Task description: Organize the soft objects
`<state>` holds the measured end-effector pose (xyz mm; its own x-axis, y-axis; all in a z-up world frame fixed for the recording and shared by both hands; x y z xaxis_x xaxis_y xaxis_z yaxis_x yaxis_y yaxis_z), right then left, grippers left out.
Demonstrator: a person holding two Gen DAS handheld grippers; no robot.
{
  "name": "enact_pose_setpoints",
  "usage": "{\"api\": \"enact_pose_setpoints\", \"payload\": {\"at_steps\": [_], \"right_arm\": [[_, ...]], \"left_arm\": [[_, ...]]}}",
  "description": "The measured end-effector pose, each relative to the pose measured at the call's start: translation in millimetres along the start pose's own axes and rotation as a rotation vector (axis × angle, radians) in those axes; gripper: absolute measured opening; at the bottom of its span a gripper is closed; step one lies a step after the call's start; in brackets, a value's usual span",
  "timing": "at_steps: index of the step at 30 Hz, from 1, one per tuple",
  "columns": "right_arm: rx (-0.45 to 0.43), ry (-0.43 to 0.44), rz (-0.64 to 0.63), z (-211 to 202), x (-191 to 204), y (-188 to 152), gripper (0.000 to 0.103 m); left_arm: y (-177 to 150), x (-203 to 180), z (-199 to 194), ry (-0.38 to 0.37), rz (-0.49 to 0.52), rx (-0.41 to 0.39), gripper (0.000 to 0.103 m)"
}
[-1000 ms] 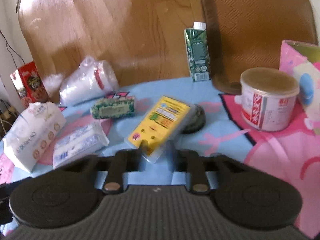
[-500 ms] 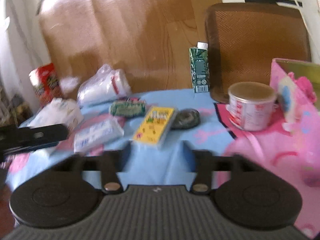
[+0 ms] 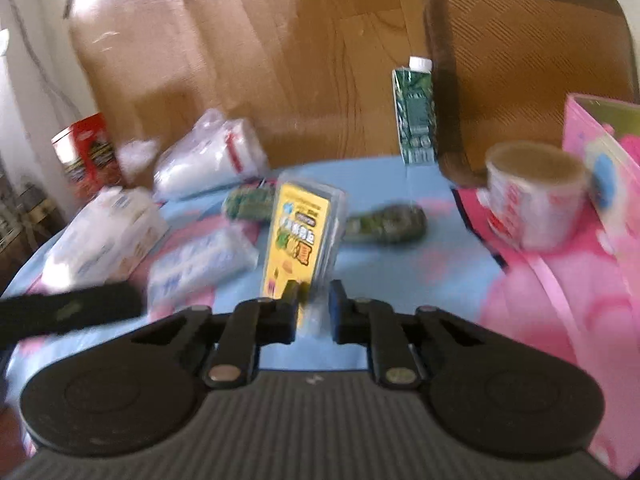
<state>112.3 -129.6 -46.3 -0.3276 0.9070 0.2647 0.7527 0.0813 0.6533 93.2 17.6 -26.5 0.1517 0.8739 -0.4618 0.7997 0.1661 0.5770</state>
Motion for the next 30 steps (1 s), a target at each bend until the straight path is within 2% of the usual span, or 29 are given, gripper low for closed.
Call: {"api": "enact_pose_setpoints", "payload": {"at_steps": [2, 4, 6, 8, 10, 12, 14, 17, 19, 21, 23, 24, 26, 29, 30], "right_arm": [[-0.007, 0.012, -0.008, -14.8, -2.7, -17.4, 0.015], [-0.005, 0.014, -0.009, -27.8, -4.6, -34.7, 0.012], [-0.003, 0.047, 0.01, -41.8, -6.6, -52.5, 0.008], [-0.007, 0.043, 0.011, -50.3, -8.7, -67.9, 0.009], [-0.014, 0.037, 0.033, -59.2, -16.4, -80.0, 0.013], [-0.038, -0.022, 0.017, -71.0, -27.0, -91.9, 0.018], [-0.051, -0.045, 0.019, -78.4, -34.2, -98.3, 0.037], [-0.057, 0.003, 0.027, -85.6, -32.7, -100.5, 0.04], [-0.074, 0.0, -0.013, -89.4, -25.6, -100.3, 0.041], [-0.087, 0.02, -0.061, -91.8, -14.8, -101.3, 0.047], [-0.076, 0.044, -0.125, -87.6, 0.1, -104.0, 0.059], [-0.068, 0.037, -0.159, -81.8, 7.8, -104.7, 0.061], [-0.045, -0.005, -0.213, -65.7, 18.0, -105.4, 0.061], [-0.048, -0.04, -0.25, -50.8, 21.3, -104.2, 0.061], [-0.047, -0.036, -0.261, -47.4, 24.0, -101.7, 0.058]], "left_arm": [[-7.3, -11.4, 10.7, -0.031, 0.008, 0.03, 0.083], [-11.2, -19.2, 14.7, -0.027, 0.025, 0.041, 0.083], [-12.6, -27.4, 11.5, -0.027, 0.055, 0.034, 0.083], [-12.3, -33.0, 6.0, -0.026, 0.083, 0.025, 0.083], [-11.2, -35.4, 3.9, -0.019, 0.092, 0.031, 0.083], [-13.6, -36.2, 5.5, -0.024, 0.087, 0.057, 0.083], [-19.9, -38.7, 8.7, -0.04, 0.088, 0.088, 0.083], [-34.4, -41.1, 13.0, -0.055, 0.087, 0.138, 0.083], [-41.4, -43.1, 11.4, -0.067, 0.092, 0.149, 0.083], [-43.5, -44.9, 9.0, -0.053, 0.131, 0.135, 0.085], [-45.4, -45.7, 12.6, 0.003, 0.178, 0.154, 0.087], [-48.1, -45.7, 14.5, 0.023, 0.185, 0.178, 0.087], [-57.4, -47.9, 15.0, 0.015, 0.175, 0.224, 0.087], [-72.8, -53.9, 13.2, -0.04, 0.138, 0.266, 0.086], [-76.0, -56.3, 14.5, -0.062, 0.122, 0.272, 0.084]]}}
Point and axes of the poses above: each gripper's, at about its wrist camera, not at the fingertips, and z roughly the way its jaws point, x to its left, y to its top, the point moved 10 cm from there along z, roughly the way its jaws point, and after that the axes turned 14 degrees about x, right-handed, at the moved point
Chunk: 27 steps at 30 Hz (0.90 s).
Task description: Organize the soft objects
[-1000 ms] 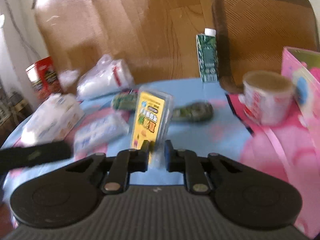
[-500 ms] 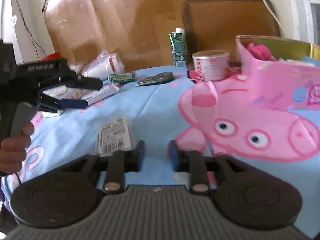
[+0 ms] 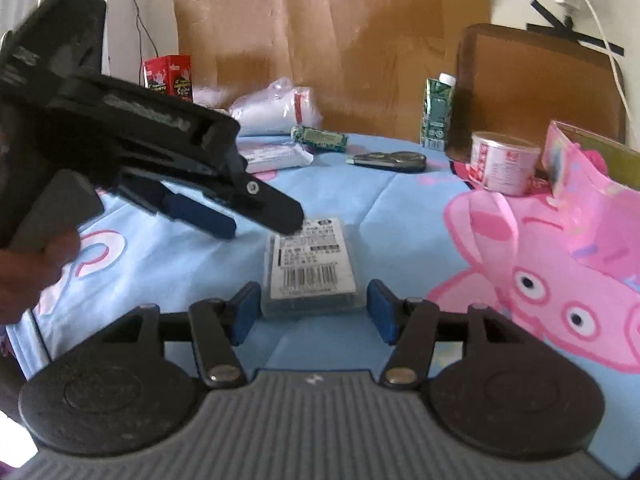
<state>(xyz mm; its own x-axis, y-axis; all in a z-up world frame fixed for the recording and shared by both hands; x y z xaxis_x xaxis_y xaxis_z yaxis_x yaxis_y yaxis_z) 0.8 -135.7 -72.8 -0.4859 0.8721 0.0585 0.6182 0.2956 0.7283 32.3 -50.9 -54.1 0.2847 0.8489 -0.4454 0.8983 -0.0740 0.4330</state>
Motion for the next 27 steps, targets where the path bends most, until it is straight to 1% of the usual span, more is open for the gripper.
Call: {"api": "enact_pose_setpoints", "payload": {"at_steps": [1, 2, 3, 4, 7, 9, 11, 13, 15, 18, 20, 22, 23, 25, 27], "right_arm": [[0.003, 0.011, -0.01, 1.5, 1.9, 1.8, 0.058], [-0.001, 0.023, -0.013, 2.4, 4.0, 3.2, 0.058], [-0.01, 0.014, -0.01, 0.2, 4.2, 1.2, 0.058], [-0.02, -0.015, -0.013, -3.1, 3.2, -1.2, 0.058], [-0.074, -0.084, -0.004, -13.6, -6.2, 0.0, 0.058], [-0.122, -0.119, 0.019, -26.2, -19.6, 3.6, 0.058], [-0.18, -0.182, 0.032, -42.2, -37.7, 11.5, 0.058], [-0.227, -0.249, 0.044, -58.8, -60.3, 16.9, 0.058], [-0.263, -0.312, 0.079, -76.4, -91.9, 22.0, 0.058], [-0.293, -0.377, 0.148, -98.4, -138.9, 24.9, 0.058], [-0.297, -0.407, 0.197, -107.1, -171.6, 25.4, 0.058], [-0.292, -0.437, 0.24, -109.3, -201.2, 26.3, 0.058], [-0.291, -0.467, 0.248, -108.8, -215.0, 27.3, 0.058], [-0.277, -0.569, 0.25, -99.0, -245.5, 30.8, 0.059], [-0.23, -0.642, 0.283, -90.6, -272.0, 29.0, 0.06]], "left_arm": [[-1.0, -3.3, 3.3, -0.018, -0.006, -0.004, 0.083], [-0.4, -7.2, 6.3, -0.018, 0.003, -0.019, 0.081], [0.8, -9.4, 8.1, -0.002, 0.008, -0.029, 0.077], [2.1, -11.9, 10.2, 0.003, 0.006, -0.029, 0.073], [9.0, -25.9, 9.0, -0.052, 0.004, -0.03, 0.07], [20.6, -45.3, 5.8, -0.083, 0.038, -0.047, 0.07], [37.6, -72.0, 5.9, -0.113, 0.085, -0.067, 0.07], [55.9, -103.1, 9.7, -0.134, 0.137, -0.084, 0.07], [74.2, -139.0, 20.8, -0.151, 0.2, -0.095, 0.07], [99.5, -191.3, 46.4, -0.184, 0.268, -0.094, 0.07], [110.9, -217.6, 63.2, -0.193, 0.299, -0.096, 0.071], [119.7, -232.4, 76.7, -0.179, 0.31, -0.099, 0.072], [122.6, -235.1, 81.0, -0.173, 0.301, -0.098, 0.072], [122.5, -234.5, 81.2, -0.191, 0.28, -0.098, 0.072], [118.7, -226.9, 74.4, -0.186, 0.277, -0.109, 0.074]]}}
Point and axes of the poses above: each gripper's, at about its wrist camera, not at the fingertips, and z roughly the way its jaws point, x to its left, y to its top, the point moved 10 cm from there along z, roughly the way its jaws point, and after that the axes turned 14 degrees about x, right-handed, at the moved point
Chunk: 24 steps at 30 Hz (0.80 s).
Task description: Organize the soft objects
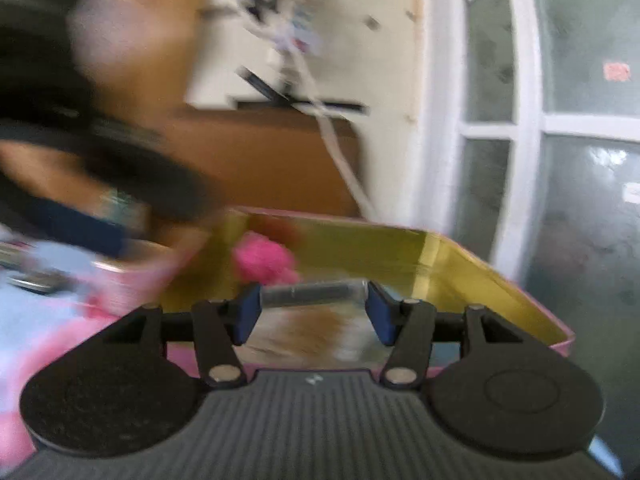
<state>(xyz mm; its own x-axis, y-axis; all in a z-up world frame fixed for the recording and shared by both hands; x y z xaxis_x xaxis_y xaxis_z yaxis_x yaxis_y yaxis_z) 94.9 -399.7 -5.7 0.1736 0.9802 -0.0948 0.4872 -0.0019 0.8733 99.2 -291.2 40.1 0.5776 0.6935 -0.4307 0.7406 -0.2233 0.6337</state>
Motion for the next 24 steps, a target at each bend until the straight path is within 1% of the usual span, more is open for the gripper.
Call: {"api": "enact_pose_setpoints", "payload": {"at_steps": [1, 2, 4, 6, 8, 10, 11, 13, 16, 18, 20, 21, 22, 24], "right_arm": [[0.024, -0.016, 0.021, 6.1, -8.5, -0.9, 0.06], [0.032, -0.014, 0.051, 7.5, -16.6, -1.0, 0.06], [0.001, 0.009, 0.107, -3.9, -25.4, 0.9, 0.06], [-0.029, 0.035, 0.148, -17.0, -23.8, 0.9, 0.06], [-0.044, 0.106, 0.187, -34.6, -11.8, -4.4, 0.06], [-0.06, 0.194, 0.182, -53.5, 11.8, -1.3, 0.058], [-0.063, 0.24, 0.167, -58.9, 27.2, 1.4, 0.057], [-0.045, 0.362, 0.116, -68.9, 69.4, 5.1, 0.055], [0.028, 0.526, 0.024, -74.6, 140.3, 0.9, 0.055], [0.105, 0.602, -0.019, -69.8, 191.5, -9.1, 0.055], [0.154, 0.658, -0.068, -66.3, 236.1, -15.1, 0.055], [0.161, 0.683, -0.094, -63.7, 261.6, -16.5, 0.055], [0.189, 0.713, -0.122, -59.2, 286.9, -18.3, 0.055], [0.232, 0.74, -0.146, -47.8, 326.7, -16.0, 0.055]], "left_arm": [[-2.7, 4.6, -6.3, 0.018, -0.001, -0.008, 0.075], [-6.6, 10.6, -14.4, 0.038, -0.004, -0.018, 0.076], [-16.0, 23.4, -32.5, 0.063, -0.006, -0.039, 0.077], [-31.4, 44.4, -51.3, 0.106, -0.02, -0.055, 0.077], [-53.4, 71.2, -71.7, 0.148, -0.051, -0.065, 0.077], [-77.9, 100.8, -94.5, 0.203, -0.089, -0.081, 0.077], [-90.7, 117.9, -107.6, 0.239, -0.113, -0.09, 0.077], [-113.8, 152.9, -133.7, 0.309, -0.171, -0.109, 0.077], [-140.2, 207.4, -178.8, 0.435, -0.259, -0.157, 0.077], [-153.0, 236.3, -202.4, 0.492, -0.315, -0.183, 0.077], [-163.3, 258.1, -223.5, 0.506, -0.371, -0.221, 0.077], [-167.7, 265.2, -231.3, 0.509, -0.39, -0.239, 0.077], [-171.5, 272.5, -236.9, 0.514, -0.402, -0.253, 0.077], [-178.3, 284.4, -244.4, 0.521, -0.428, -0.271, 0.077]]}}
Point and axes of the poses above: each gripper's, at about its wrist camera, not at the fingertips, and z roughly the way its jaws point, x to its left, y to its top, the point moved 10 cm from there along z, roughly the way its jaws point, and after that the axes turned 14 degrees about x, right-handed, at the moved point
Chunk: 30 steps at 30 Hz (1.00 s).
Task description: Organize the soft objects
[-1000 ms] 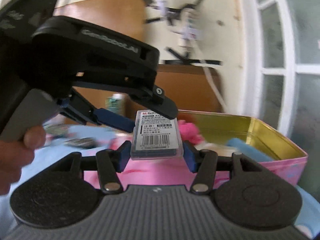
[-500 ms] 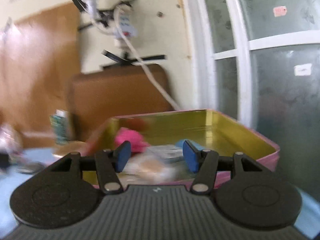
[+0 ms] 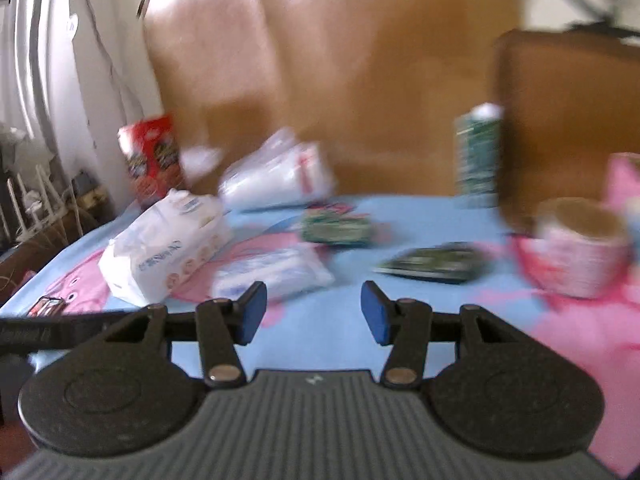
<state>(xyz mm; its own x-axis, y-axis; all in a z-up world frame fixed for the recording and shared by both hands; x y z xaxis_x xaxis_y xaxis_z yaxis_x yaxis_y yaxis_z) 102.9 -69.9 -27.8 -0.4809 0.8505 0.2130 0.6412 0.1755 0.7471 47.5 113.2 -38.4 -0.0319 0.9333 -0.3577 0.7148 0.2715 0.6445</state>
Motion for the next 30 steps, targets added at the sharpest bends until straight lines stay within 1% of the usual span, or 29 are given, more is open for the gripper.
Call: {"api": "enact_pose_setpoints", "payload": {"at_steps": [3, 5, 6, 7, 8, 9, 11, 14, 16, 17, 19, 20, 21, 22, 23, 26, 27, 28, 29, 30], "right_arm": [[0.053, 0.009, 0.013, 43.6, 13.0, 28.3, 0.055], [0.09, -0.004, 0.048, 68.1, 12.5, 45.4, 0.055], [0.127, 0.004, 0.071, 81.1, 10.2, 50.2, 0.055], [0.19, 0.03, 0.102, 96.8, 7.0, 52.0, 0.05], [0.231, 0.042, 0.129, 106.4, 6.6, 47.0, 0.037], [0.237, 0.068, 0.145, 109.0, 4.8, 45.7, 0.036], [0.245, 0.103, 0.15, 99.3, 6.6, 37.9, 0.029], [0.273, 0.189, 0.18, 67.2, 7.5, 15.0, 0.025], [0.272, 0.239, 0.146, 40.5, 18.6, -9.6, 0.025], [0.262, 0.244, 0.123, 30.0, 21.5, -19.1, 0.026], [0.2, 0.221, 0.067, 5.5, 22.0, -30.9, 0.03], [0.17, 0.195, 0.027, 2.4, 26.2, -30.0, 0.036], [0.148, 0.159, -0.028, -3.5, 29.3, -32.7, 0.045], [0.149, 0.137, -0.065, -4.8, 32.8, -34.6, 0.063], [0.154, 0.128, -0.089, -4.6, 35.9, -37.3, 0.066], [0.174, 0.159, -0.116, -1.4, 47.2, -44.2, 0.066], [0.165, 0.147, -0.121, 0.5, 49.7, -45.0, 0.066], [0.156, 0.123, -0.137, 2.5, 52.7, -45.4, 0.061], [0.148, 0.098, -0.156, 6.5, 53.9, -44.5, 0.05], [0.141, 0.069, -0.174, 6.2, 55.6, -45.2, 0.049]], "left_arm": [[0.8, 8.8, 1.2, -0.057, -0.049, 0.008, 0.077], [3.5, 8.7, 1.4, -0.065, -0.057, -0.007, 0.077], [4.4, 7.2, 4.0, -0.068, -0.058, -0.004, 0.077], [5.4, 6.3, 6.2, -0.07, -0.055, 0.003, 0.077], [3.5, 6.4, 7.8, -0.067, -0.052, 0.009, 0.077], [3.2, 6.2, 9.3, -0.066, -0.049, 0.016, 0.077], [3.6, 3.2, 12.3, -0.079, -0.042, 0.029, 0.077], [2.4, -3.9, 15.6, -0.11, -0.028, 0.049, 0.077], [2.1, -9.1, 17.6, -0.12, -0.015, 0.056, 0.077], [1.6, -11.5, 18.5, -0.131, -0.009, 0.061, 0.077], [1.3, -13.4, 19.5, -0.141, -0.005, 0.071, 0.077], [1.9, -13.7, 19.8, -0.143, -0.008, 0.073, 0.078], [2.8, -14.0, 20.4, -0.143, -0.012, 0.076, 0.079], [3.3, -14.4, 21.4, -0.141, -0.015, 0.081, 0.079], [3.0, -15.7, 22.8, -0.136, -0.015, 0.09, 0.079], [-0.6, -21.9, 24.3, -0.109, 0.006, 0.104, 0.076], [-2.7, -24.6, 24.9, -0.103, 0.018, 0.105, 0.072], [-4.8, -28.4, 25.8, -0.095, 0.028, 0.11, 0.07], [-7.0, -34.0, 26.1, -0.089, 0.039, 0.114, 0.068], [-9.3, -40.7, 26.7, -0.095, 0.047, 0.127, 0.068]]}}
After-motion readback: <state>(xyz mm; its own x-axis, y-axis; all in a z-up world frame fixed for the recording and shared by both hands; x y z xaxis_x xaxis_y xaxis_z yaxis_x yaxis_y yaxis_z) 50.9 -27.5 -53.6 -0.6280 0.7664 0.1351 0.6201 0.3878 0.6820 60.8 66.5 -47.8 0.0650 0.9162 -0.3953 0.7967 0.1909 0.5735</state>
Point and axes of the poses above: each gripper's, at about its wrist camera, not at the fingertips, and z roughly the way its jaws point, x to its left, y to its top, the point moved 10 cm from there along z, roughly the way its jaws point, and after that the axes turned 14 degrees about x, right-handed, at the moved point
